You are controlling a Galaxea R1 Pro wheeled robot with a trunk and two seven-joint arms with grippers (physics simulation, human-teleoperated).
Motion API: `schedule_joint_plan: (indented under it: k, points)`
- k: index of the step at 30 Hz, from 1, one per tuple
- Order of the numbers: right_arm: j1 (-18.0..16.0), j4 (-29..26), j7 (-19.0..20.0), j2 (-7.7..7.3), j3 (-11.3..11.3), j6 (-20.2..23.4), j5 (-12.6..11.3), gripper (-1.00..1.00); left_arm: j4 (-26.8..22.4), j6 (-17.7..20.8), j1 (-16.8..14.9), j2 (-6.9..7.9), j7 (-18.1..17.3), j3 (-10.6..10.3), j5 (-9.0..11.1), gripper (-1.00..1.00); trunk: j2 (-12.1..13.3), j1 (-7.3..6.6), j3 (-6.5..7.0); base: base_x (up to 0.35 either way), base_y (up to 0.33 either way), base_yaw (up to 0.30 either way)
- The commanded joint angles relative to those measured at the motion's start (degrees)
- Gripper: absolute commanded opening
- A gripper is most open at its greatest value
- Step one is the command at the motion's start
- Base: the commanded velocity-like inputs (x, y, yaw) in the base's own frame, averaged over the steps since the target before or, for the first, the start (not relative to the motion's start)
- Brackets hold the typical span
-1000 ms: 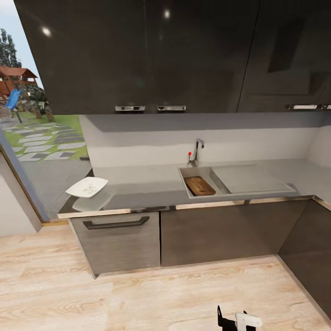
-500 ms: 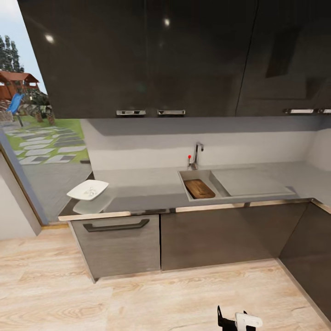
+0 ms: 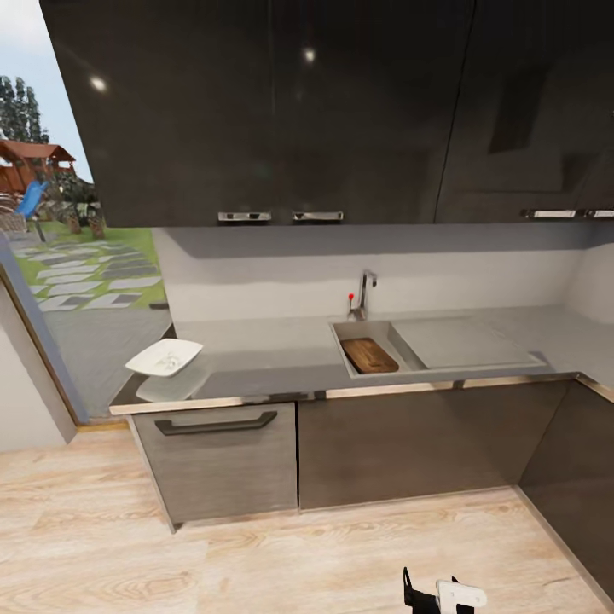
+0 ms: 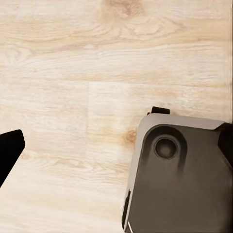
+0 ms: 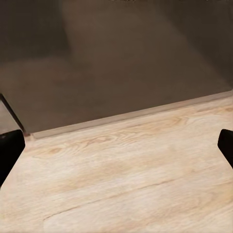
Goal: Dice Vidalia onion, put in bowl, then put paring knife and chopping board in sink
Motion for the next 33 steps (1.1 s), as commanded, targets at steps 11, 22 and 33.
schedule_joint_plan:
  k: [11,22,33]
  points:
    - [-0.1,0.0,-0.6,0.01,-0.2,-0.1,0.6,1.0,-11.7,-0.6,-0.1,1.3,-0.1,-0.6,0.3,1.0,-0.1,0.04,0.36,0.0,0.0,0.037]
    - [-0.1,0.0,-0.6,0.26,-0.2,-0.1,0.6,1.0,-12.0,-0.7,-0.1,1.5,-0.1,-0.6,0.2,1.0,-0.1,0.04,0.37,0.0,0.0,0.271]
    - [-0.1,0.0,-0.6,0.43,-0.1,0.2,0.6,1.0,-12.0,-0.7,-0.1,2.07,-0.1,-0.6,0.1,1.0,-0.1,0.04,0.37,0.0,0.0,0.282]
